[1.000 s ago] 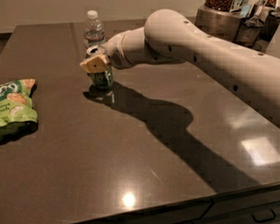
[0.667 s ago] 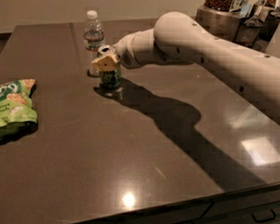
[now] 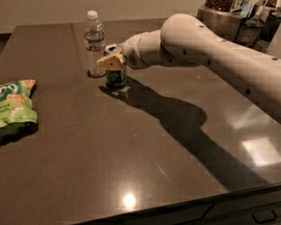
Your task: Move green can near water bottle
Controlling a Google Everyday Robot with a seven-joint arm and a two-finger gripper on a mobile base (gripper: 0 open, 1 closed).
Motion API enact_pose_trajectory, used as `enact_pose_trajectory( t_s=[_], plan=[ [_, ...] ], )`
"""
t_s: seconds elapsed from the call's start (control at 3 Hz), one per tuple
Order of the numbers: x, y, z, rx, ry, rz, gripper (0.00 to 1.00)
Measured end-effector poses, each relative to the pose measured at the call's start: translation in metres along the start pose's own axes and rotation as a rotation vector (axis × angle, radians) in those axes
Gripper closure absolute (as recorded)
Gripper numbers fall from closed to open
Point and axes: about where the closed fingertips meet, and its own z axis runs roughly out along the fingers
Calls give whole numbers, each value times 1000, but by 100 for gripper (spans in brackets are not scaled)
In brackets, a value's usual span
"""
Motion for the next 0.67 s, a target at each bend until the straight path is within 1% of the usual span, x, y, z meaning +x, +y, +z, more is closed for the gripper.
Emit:
enact_pose_trajectory(
  t_s=[0.33, 0.67],
  plan=[
    [-1, 2, 1, -3, 0, -2, 0],
    [-1, 2, 1, -3, 0, -2, 0]
  ],
)
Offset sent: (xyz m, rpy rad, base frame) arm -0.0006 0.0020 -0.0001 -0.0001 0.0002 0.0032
